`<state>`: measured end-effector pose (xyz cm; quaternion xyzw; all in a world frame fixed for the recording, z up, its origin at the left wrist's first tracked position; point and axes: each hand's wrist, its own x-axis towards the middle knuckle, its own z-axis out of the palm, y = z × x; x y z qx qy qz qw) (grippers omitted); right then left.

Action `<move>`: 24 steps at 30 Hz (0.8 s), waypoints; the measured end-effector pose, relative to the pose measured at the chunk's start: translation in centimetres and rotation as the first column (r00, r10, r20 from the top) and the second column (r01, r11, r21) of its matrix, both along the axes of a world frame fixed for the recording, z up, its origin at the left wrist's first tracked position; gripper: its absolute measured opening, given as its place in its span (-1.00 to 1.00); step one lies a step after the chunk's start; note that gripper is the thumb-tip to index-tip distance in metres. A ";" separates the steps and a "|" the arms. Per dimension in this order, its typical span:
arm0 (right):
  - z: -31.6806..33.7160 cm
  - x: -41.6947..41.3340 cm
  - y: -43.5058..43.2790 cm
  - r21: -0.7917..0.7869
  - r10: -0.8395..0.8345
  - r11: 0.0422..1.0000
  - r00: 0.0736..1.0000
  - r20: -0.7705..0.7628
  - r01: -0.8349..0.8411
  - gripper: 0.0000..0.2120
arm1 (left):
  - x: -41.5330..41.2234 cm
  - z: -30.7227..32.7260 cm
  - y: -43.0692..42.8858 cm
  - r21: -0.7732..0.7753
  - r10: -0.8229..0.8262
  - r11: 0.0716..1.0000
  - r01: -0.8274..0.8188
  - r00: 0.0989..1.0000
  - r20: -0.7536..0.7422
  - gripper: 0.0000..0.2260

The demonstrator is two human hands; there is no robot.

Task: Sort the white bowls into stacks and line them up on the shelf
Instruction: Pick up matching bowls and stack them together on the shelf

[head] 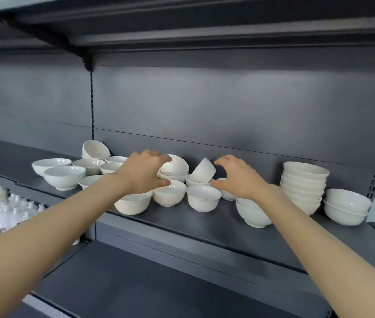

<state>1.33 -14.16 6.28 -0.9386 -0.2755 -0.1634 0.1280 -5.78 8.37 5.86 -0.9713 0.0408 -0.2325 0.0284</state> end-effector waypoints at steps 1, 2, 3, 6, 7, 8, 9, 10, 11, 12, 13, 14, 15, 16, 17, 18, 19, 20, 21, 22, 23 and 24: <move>0.0 -0.4 1.3 0.000 0.000 1.000 1.000 0.001 0.000 -0.42 | -0.5 0.0 1.5 0.002 0.002 1.000 -0.002 1.000 0.001 -0.48; -0.2 -0.8 2.7 0.002 -0.002 1.000 1.000 0.000 0.002 -0.41 | -1.0 0.0 3.0 0.002 0.002 1.000 -0.002 1.000 -0.004 -0.48; -0.4 -1.2 4.1 0.004 -0.003 1.000 1.000 -0.003 0.003 -0.41 | -1.6 -0.1 4.5 0.003 0.002 1.000 -0.002 1.000 -0.008 -0.48; -1.3 -2.5 8.1 0.005 0.005 1.000 1.000 -0.026 -0.004 -0.44 | -2.9 -0.8 9.1 0.003 -0.004 1.000 0.004 1.000 -0.023 -0.46; -1.8 -2.9 9.3 0.003 0.003 1.000 0.999 -0.035 -0.003 -0.45 | -3.4 -1.3 10.4 0.001 -0.007 1.000 0.007 1.000 -0.027 -0.45; -2.3 -3.3 10.5 0.003 -0.003 1.000 0.999 -0.050 0.003 -0.46 | -3.8 -1.8 11.6 0.000 -0.013 1.000 0.013 0.999 -0.034 -0.45; -2.7 -3.7 11.5 0.001 -0.011 1.000 0.998 -0.066 0.011 -0.48 | -4.1 -2.3 12.6 0.007 -0.020 1.000 0.020 0.999 -0.044 -0.45; -3.1 -4.0 12.4 -0.004 -0.019 1.000 0.997 -0.080 0.019 -0.50 | -4.4 -2.7 13.6 0.021 -0.029 0.999 0.030 0.998 -0.054 -0.45; -3.4 -4.4 13.2 -0.015 -0.027 1.000 0.995 -0.096 0.025 -0.52 | -4.6 -2.9 14.5 0.032 -0.035 0.999 0.037 0.997 -0.066 -0.45; -3.6 -4.6 13.9 -0.027 -0.034 0.999 0.993 -0.110 0.031 -0.53 | -4.7 -3.0 15.3 0.035 -0.038 0.999 0.041 0.996 -0.077 -0.44; -3.7 -4.8 14.5 -0.034 -0.039 0.999 0.992 -0.117 0.035 -0.54 | -4.8 -3.0 16.0 0.033 -0.042 0.998 0.045 0.996 -0.084 -0.44; -3.6 -4.8 15.0 -0.036 -0.043 0.999 0.992 -0.118 0.039 -0.53 | -4.7 -2.9 16.7 0.025 -0.043 0.999 0.045 0.996 -0.084 -0.43; -3.5 -4.9 15.4 -0.033 -0.047 0.998 0.992 -0.118 0.044 -0.51 | -4.6 -2.8 17.3 0.014 -0.041 0.999 0.042 0.996 -0.078 -0.42; -3.2 -4.8 15.8 -0.030 -0.054 0.998 0.992 -0.118 0.051 -0.49 | -4.3 -2.7 17.9 0.001 -0.039 0.999 0.039 0.997 -0.069 -0.42; -3.0 -4.6 16.1 -0.028 -0.061 0.998 0.991 -0.117 0.059 -0.48 | -4.0 -2.6 18.4 -0.015 -0.039 0.999 0.038 0.997 -0.065 -0.42; -2.9 -4.4 16.4 -0.026 -0.067 0.998 0.991 -0.114 0.064 -0.47 | -3.6 -2.7 18.9 -0.030 -0.040 0.999 0.038 0.997 -0.063 -0.42; -2.8 -4.0 16.6 -0.024 -0.069 0.997 0.991 -0.111 0.067 -0.46 | -3.3 -2.8 19.2 -0.038 -0.041 0.998 0.039 0.997 -0.061 -0.42; -2.7 -3.6 16.8 -0.019 -0.071 0.997 0.992 -0.109 0.069 -0.45 | -2.8 -2.9 19.4 -0.045 -0.046 0.998 0.044 0.997 -0.063 -0.43; -2.6 -3.1 17.0 -0.014 -0.072 0.997 0.992 -0.107 0.071 -0.45 | -2.3 -2.9 19.5 -0.051 -0.056 0.997 0.052 0.996 -0.067 -0.43; -2.6 -2.5 17.1 -0.011 -0.073 0.997 0.992 -0.107 0.073 -0.45 | -1.8 -3.0 19.7 -0.058 -0.069 0.996 0.065 0.995 -0.071 -0.45; -2.6 -1.9 17.2 -0.008 -0.076 0.997 0.991 -0.106 0.076 -0.44 | -1.1 -3.0 19.8 -0.065 -0.084 0.995 0.079 0.994 -0.073 -0.46; -2.6 -1.3 17.3 -0.005 -0.080 0.997 0.991 -0.106 0.080 -0.43 | -0.3 -3.0 20.0 -0.074 -0.097 0.993 0.092 0.993 -0.073 -0.47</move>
